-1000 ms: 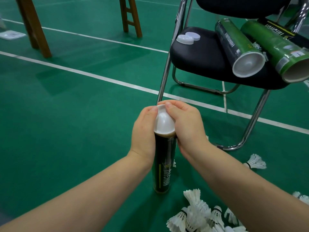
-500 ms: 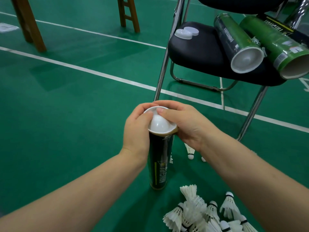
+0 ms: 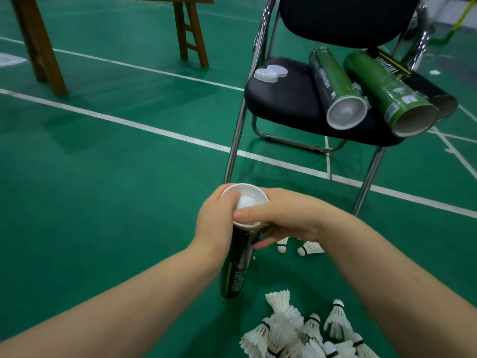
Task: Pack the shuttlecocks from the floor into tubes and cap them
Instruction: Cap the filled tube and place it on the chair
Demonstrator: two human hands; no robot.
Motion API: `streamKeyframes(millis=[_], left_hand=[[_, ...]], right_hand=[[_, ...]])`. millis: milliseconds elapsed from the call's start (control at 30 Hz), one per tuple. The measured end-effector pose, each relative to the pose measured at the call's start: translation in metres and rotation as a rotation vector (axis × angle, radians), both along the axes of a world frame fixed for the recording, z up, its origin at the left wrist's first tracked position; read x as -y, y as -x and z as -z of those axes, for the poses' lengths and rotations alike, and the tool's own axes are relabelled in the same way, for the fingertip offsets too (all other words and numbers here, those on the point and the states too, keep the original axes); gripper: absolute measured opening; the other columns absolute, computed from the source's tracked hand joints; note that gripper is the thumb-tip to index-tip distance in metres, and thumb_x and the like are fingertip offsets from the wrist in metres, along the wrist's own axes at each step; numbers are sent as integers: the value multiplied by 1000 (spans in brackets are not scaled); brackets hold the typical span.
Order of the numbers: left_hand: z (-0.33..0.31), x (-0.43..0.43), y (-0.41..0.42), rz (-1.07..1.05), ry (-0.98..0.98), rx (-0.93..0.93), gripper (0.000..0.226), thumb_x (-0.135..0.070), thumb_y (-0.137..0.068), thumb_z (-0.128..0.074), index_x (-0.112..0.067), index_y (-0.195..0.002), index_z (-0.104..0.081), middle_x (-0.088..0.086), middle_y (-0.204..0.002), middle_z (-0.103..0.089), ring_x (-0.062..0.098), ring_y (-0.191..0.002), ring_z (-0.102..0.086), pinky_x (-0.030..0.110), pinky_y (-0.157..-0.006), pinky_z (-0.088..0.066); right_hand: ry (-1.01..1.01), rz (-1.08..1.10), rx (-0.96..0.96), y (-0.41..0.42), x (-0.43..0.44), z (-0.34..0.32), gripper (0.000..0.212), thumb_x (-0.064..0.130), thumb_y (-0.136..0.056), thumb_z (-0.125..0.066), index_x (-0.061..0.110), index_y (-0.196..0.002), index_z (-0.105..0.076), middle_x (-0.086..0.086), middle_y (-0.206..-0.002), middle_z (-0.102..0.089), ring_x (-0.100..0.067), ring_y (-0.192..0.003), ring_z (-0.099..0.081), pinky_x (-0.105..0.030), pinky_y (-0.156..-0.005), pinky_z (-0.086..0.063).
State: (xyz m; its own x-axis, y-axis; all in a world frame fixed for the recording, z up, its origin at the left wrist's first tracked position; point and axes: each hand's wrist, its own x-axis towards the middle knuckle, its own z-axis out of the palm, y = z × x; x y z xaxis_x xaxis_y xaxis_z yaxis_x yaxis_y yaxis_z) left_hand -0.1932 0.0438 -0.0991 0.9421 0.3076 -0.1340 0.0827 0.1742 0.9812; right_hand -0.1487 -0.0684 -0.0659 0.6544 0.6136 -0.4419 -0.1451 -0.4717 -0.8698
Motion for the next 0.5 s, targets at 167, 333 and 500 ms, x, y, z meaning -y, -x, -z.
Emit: streamKeyframes(millis=[167,333,500], left_hand=[[-33,13,20,60,-137,149,33,-27,-68,-44,-33,-95,-64,-4,-97,-67,12,-91,-60,24,-76,-48],[-80,23,48,122,-217,346,41,-28,-67,-47,-43,-104,-59,0,-109,-65,12,-94,-60,23,-83,-47],[-123,29,75,186,-342,500,38,-37,-66,-59,-44,-103,-60,-9,-104,-67,7,-92,-63,19,-77,-49]], right_hand=[[-111,25,120,22,21,-30,29,15,-80,-69,32,-103,-61,10,-87,-68,-7,-86,-65,-32,-74,-58],[-202,80,286,60,37,-75,39,17,-72,-75,30,-105,-59,5,-91,-67,-8,-83,-66,-29,-70,-58],[-243,200,510,100,45,-118,44,21,-66,-73,26,-108,-60,-3,-101,-68,-17,-87,-69,-35,-70,-60]])
